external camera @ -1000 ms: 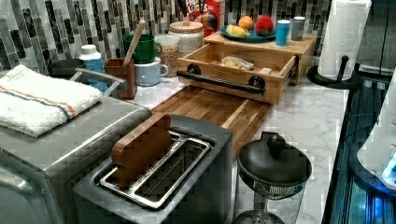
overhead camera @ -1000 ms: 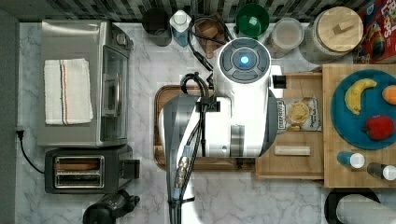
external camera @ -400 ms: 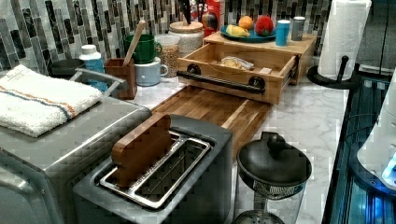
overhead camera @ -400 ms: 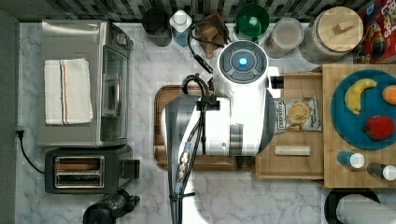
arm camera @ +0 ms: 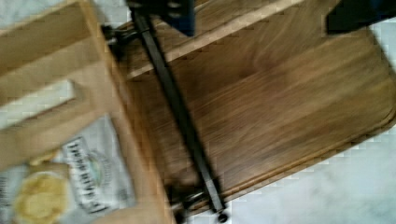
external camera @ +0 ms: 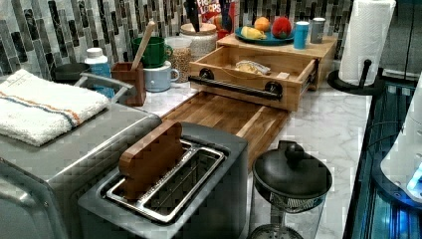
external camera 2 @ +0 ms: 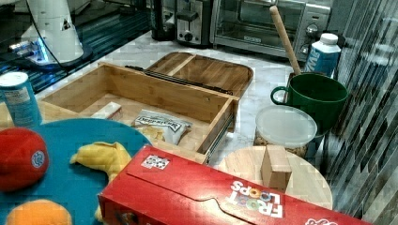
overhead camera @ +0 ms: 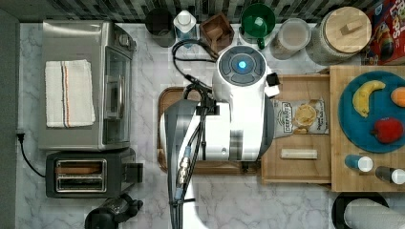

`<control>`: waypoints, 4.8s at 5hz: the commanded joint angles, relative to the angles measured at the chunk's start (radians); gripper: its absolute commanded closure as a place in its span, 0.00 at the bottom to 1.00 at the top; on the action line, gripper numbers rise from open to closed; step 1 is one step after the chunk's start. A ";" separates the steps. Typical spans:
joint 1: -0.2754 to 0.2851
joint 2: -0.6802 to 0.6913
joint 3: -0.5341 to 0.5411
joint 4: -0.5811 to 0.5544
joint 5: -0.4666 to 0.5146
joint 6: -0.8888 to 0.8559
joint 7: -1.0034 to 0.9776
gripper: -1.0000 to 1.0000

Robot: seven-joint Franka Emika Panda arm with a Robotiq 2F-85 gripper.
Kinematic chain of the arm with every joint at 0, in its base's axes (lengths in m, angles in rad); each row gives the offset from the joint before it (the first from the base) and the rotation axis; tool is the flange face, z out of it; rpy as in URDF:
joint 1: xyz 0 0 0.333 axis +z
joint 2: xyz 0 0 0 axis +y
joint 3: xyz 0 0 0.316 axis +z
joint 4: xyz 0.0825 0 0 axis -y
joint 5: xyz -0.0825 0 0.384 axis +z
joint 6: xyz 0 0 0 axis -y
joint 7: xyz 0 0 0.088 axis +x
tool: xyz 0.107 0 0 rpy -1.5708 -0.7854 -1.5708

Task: Close the drawer.

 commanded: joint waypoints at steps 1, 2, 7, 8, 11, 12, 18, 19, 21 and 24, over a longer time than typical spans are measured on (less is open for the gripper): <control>0.060 -0.143 0.085 -0.189 0.035 0.118 -0.254 1.00; 0.076 -0.151 0.088 -0.259 -0.021 0.183 -0.254 1.00; 0.049 -0.039 0.103 -0.470 -0.294 0.502 -0.144 1.00; 0.047 0.003 0.095 -0.457 -0.326 0.517 -0.128 1.00; 0.021 0.031 0.053 -0.465 -0.366 0.608 -0.156 1.00; 0.006 0.066 0.032 -0.430 -0.389 0.626 -0.187 1.00; -0.154 0.124 -0.074 -0.342 -0.373 0.647 -0.473 1.00; -0.231 0.144 -0.090 -0.323 -0.376 0.681 -0.568 1.00; -0.291 0.182 -0.172 -0.284 -0.326 0.728 -0.708 1.00; -0.410 0.283 -0.209 -0.137 -0.239 0.729 -0.937 1.00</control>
